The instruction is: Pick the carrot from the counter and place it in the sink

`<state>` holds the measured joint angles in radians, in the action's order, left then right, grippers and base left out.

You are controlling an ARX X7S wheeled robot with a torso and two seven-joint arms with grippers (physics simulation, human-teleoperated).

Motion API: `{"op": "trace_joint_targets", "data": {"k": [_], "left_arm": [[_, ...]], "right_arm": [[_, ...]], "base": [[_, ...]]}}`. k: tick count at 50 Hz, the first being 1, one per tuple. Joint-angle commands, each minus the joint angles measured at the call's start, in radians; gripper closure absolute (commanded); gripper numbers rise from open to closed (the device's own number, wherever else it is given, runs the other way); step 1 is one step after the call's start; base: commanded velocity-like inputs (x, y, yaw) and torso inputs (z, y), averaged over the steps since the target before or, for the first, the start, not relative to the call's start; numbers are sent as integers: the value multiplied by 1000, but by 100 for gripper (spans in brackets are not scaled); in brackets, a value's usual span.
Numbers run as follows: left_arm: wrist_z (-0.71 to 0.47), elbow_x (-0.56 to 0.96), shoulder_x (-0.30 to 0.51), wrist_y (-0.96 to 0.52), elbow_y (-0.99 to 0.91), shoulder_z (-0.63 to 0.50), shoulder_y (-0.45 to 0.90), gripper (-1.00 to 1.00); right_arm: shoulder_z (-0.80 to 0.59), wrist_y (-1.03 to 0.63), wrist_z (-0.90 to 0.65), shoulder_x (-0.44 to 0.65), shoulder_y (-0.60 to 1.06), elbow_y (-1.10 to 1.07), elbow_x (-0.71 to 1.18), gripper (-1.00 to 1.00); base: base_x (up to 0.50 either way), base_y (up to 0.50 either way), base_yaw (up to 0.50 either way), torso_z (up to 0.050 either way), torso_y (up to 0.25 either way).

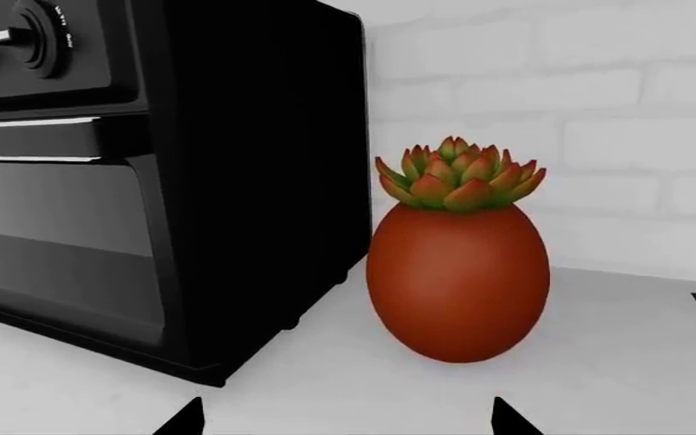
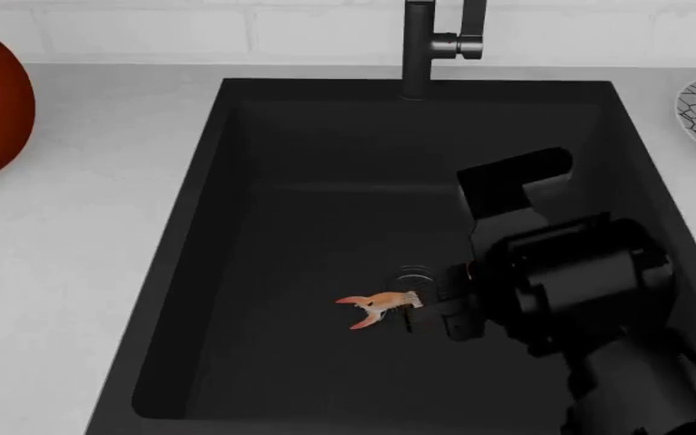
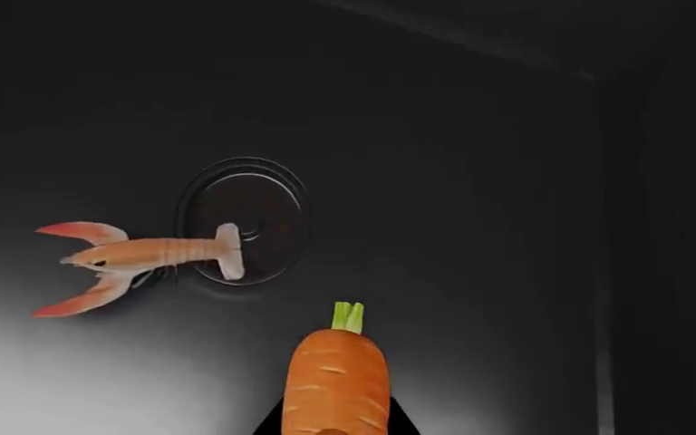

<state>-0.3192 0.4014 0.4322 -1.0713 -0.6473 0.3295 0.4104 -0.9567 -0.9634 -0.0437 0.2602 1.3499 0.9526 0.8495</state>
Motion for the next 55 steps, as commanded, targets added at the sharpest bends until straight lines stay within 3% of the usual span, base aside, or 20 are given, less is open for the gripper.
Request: {"op": "trace_joint_targets", "data": {"k": [1,13,17,18,32,55], "left_arm": [[-10,11,-1,-26,-22,7,3,-100],[17,-10,8,63,54,-5,-13,-100],[5,-2,6,32,27,-4,-7,-100],[-2,4,4,14,11,-2,-2,-100],[-6,9,4,8,8,-6,-1,-100],[-5,7,4,33,25,-17,-9,-100]], "right_arm": [[-5,11,23,-10,-23,33,-21,100],[-9,0,43,-13,-32,46,-17,100],[-6,-14,41,-9,-36,39,-10,100],[-7,-21,38,-5,-39,25,-8,-100],[14,-49,-2,22,-30,-28,10,-100],[265,-214,-306,227,-25,-567,257,-100]], "base": [[0,0,0,0,0],[0,0,0,0,0],[0,0,0,0,0],[0,0,0,0,0],[0,0,0,0,0],[0,0,0,0,0]]}}
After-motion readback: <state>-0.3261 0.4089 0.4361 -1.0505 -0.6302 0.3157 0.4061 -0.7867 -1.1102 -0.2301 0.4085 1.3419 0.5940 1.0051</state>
